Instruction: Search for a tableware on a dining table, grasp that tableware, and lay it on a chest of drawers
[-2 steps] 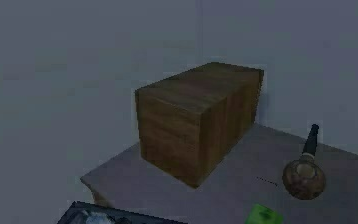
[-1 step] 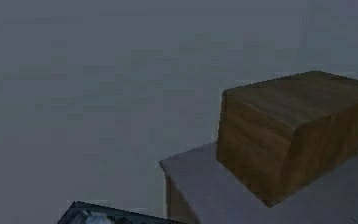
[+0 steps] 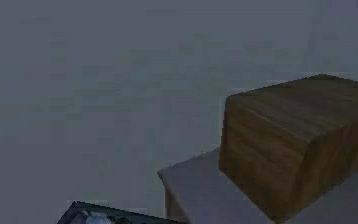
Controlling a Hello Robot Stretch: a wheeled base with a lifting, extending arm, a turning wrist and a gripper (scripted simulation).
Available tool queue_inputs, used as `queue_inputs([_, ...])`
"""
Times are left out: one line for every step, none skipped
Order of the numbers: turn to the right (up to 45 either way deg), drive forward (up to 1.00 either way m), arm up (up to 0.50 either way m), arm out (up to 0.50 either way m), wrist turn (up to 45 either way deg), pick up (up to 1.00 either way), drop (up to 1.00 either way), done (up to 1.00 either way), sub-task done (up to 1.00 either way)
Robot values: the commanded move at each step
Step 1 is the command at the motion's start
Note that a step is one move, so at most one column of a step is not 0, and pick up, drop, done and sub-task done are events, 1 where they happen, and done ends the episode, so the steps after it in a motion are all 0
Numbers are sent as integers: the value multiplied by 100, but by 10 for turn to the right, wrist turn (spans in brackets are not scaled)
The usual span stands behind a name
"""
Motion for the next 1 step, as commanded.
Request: queue_inputs([450,0,0,0,0,0,0,0,0])
